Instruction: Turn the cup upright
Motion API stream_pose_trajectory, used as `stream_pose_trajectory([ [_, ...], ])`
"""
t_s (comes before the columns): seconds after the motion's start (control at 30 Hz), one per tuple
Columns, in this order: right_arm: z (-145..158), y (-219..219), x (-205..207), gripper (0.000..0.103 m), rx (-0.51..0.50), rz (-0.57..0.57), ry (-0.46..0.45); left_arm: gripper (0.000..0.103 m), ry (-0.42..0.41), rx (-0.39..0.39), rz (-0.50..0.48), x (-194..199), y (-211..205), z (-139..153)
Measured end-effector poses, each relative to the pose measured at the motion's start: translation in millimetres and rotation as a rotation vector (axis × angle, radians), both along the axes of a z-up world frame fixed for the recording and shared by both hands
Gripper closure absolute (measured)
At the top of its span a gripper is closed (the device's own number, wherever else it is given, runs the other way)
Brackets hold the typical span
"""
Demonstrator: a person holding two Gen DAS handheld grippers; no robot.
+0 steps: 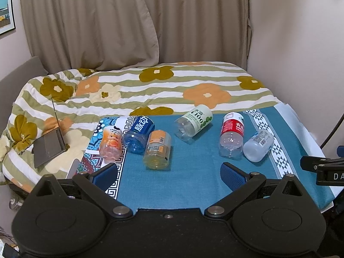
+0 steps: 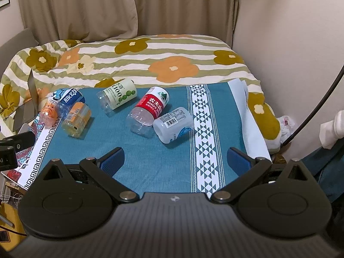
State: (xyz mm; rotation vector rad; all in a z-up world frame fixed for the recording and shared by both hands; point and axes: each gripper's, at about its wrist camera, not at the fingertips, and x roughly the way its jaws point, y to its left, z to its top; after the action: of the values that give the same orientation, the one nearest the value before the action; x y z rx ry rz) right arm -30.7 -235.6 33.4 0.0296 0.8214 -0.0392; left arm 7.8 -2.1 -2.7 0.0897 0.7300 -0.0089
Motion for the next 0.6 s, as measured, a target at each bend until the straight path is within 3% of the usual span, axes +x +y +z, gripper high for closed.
stream_pose_trajectory([
  [0.6,0.1,2.7,4.7,0.000,0.005,0.005,0.005,0.000,0.007,-0.001,0.012,2.8,2.4,1.6],
])
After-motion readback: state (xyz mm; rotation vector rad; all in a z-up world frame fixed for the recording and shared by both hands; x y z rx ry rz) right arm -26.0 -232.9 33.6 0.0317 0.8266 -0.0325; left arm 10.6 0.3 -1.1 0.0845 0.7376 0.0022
